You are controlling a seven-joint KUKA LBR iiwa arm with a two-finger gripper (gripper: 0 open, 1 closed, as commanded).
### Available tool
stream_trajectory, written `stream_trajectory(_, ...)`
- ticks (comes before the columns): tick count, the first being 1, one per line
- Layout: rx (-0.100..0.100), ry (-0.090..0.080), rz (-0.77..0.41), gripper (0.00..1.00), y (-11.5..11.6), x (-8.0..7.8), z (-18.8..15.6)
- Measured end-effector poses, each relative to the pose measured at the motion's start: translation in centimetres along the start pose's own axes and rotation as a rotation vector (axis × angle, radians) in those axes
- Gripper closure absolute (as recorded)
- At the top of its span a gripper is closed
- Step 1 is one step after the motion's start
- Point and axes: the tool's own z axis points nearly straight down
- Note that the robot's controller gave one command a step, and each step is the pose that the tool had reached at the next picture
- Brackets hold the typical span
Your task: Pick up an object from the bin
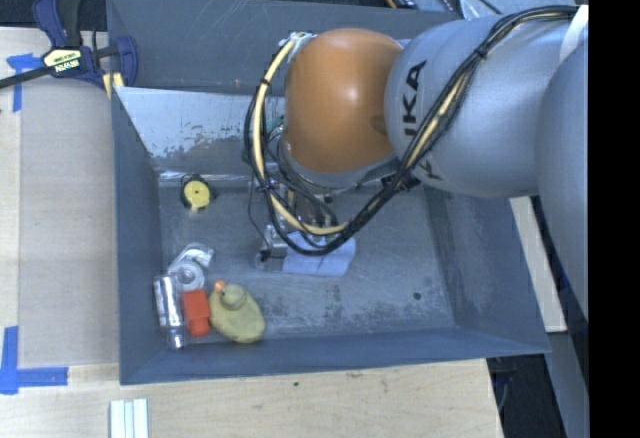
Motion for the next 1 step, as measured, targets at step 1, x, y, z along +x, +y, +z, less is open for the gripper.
stream_trajectory(1,-0.002,-0.008,0.004,0.0,-0.09,-0.19,-0.48)
